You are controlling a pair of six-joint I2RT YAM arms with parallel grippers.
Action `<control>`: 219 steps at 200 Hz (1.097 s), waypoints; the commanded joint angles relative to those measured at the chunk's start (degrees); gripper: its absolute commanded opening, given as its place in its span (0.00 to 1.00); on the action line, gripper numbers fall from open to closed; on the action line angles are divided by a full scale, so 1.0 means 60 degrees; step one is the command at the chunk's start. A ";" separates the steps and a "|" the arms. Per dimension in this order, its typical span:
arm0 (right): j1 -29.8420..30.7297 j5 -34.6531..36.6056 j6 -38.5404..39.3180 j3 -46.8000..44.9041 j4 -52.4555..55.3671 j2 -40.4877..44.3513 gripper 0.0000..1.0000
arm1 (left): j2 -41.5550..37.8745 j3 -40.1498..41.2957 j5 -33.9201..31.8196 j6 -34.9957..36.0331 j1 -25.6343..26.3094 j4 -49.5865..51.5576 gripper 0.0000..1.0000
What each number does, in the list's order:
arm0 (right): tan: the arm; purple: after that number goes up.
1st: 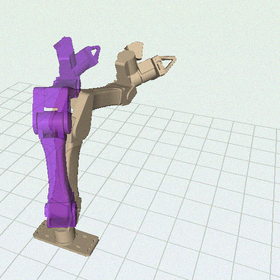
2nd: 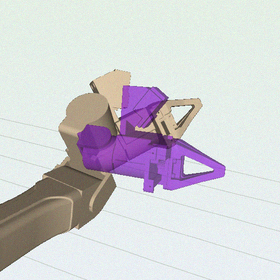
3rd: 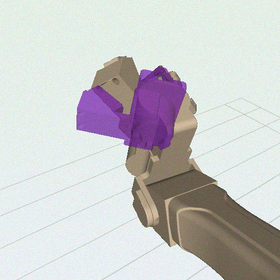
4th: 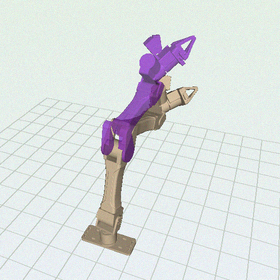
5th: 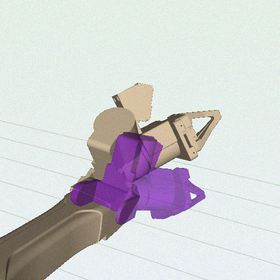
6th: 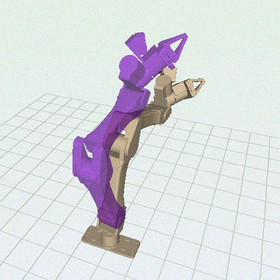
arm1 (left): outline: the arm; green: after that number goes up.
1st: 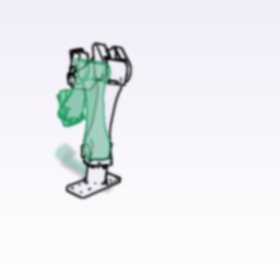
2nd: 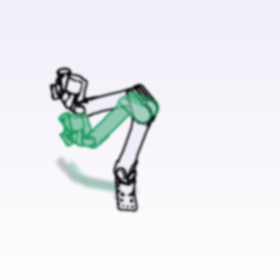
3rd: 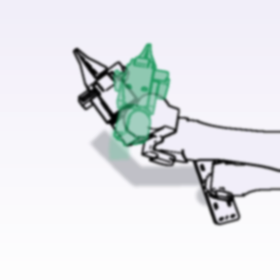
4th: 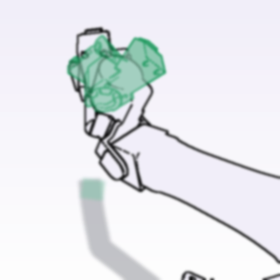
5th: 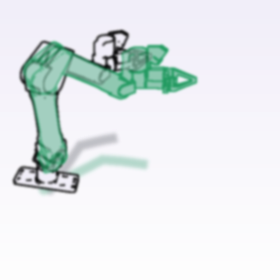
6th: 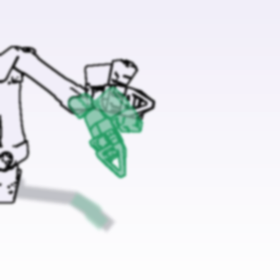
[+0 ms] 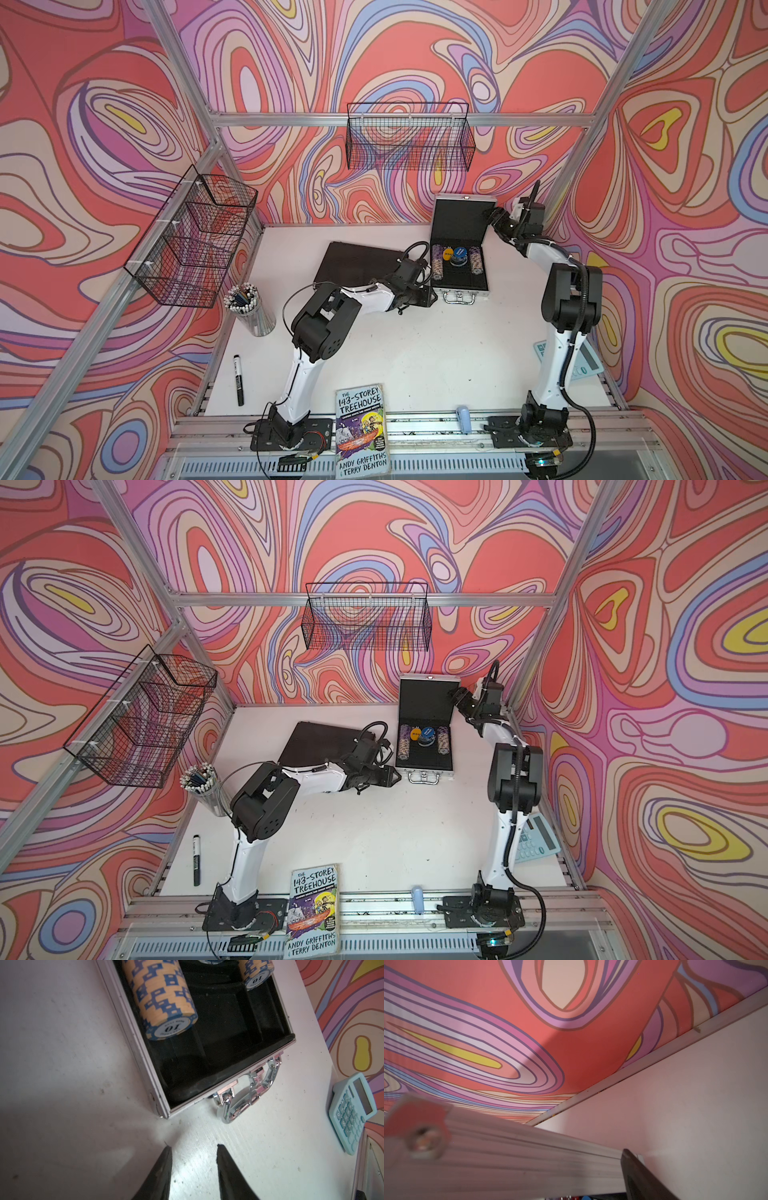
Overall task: Open the poker set cases
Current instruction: Open the case lid on the poker set case.
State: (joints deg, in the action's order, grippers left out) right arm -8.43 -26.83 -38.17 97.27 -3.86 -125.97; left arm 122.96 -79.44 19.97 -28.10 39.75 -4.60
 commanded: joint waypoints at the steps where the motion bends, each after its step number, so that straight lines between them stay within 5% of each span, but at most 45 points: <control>1: 0.0060 0.0240 0.0449 -0.0460 0.0413 0.0489 0.80 | -0.0318 -0.0002 -0.0060 0.0073 -0.0033 -0.0055 0.38; 100: 0.0079 0.1458 0.1850 -0.4263 0.0871 0.3068 0.75 | 0.0013 -0.0561 0.0056 0.0090 -0.0230 -0.0099 0.38; 219: 0.0979 0.2463 0.2420 -0.6154 0.1331 0.3071 0.42 | 0.0940 -0.1927 -0.0032 0.0085 -0.0497 0.0336 0.37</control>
State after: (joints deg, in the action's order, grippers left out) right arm -3.11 -14.20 -24.38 61.73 3.66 -107.48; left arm 125.78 -89.25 19.88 -27.64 37.06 -4.45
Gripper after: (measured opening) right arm 0.435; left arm 0.376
